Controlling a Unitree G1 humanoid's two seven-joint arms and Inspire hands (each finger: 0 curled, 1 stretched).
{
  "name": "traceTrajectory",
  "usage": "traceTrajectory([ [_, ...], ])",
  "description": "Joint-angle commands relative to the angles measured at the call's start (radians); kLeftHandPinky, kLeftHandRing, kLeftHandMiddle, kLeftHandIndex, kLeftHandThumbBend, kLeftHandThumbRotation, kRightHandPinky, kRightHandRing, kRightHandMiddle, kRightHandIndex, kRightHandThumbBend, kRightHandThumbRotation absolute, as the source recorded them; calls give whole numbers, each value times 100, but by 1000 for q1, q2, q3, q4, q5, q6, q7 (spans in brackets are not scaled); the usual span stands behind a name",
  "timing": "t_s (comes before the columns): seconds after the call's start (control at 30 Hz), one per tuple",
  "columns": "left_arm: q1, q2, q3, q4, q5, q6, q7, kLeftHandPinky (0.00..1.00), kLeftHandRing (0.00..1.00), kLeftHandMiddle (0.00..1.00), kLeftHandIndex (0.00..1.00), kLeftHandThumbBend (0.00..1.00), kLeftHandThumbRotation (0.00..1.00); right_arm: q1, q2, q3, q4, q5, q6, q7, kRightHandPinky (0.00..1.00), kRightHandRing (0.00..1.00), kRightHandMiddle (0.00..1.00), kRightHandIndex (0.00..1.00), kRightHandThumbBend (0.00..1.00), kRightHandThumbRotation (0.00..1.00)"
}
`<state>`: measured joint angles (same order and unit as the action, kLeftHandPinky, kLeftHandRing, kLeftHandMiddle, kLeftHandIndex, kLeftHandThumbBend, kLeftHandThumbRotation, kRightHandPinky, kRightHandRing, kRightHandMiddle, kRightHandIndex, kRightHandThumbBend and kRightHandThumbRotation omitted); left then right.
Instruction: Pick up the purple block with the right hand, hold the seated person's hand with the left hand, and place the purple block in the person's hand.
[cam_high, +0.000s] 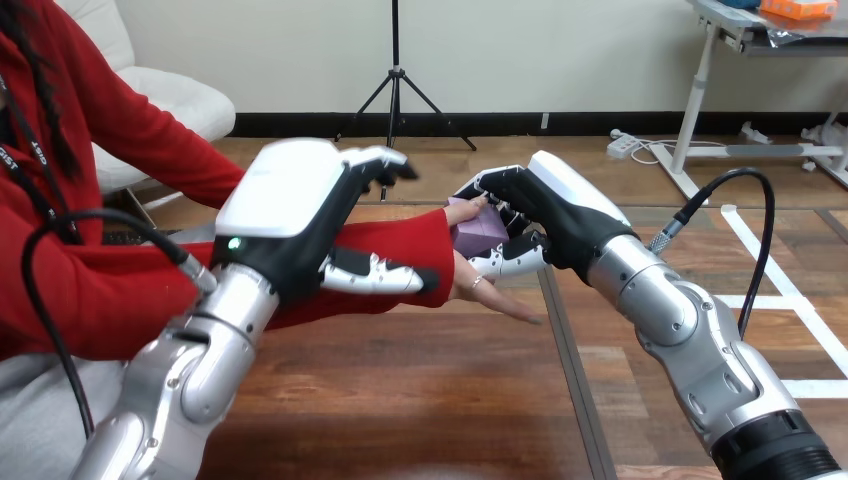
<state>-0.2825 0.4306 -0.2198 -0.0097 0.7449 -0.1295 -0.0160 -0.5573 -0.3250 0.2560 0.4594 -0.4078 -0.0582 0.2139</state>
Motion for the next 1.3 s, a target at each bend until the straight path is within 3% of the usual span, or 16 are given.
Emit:
traceTrajectory([
  [0.0, -51, 10, 27, -50, -15, -4, -1, 60, 71, 74, 74, 88, 50, -33, -31, -31, -19, 14, -30, -7, 53, 60, 63, 64, 44, 0],
  [0.83, -7, 11, 40, -91, -37, 15, -32, 63, 72, 75, 75, 82, 49, -37, -55, -39, 56, 19, -84, -19, 56, 63, 65, 63, 37, 0],
  [1.27, 12, 11, 50, -115, -54, 20, -45, 64, 73, 76, 75, 80, 47, -43, -69, -44, 78, 15, -80, -19, 57, 64, 66, 64, 36, 0],
])
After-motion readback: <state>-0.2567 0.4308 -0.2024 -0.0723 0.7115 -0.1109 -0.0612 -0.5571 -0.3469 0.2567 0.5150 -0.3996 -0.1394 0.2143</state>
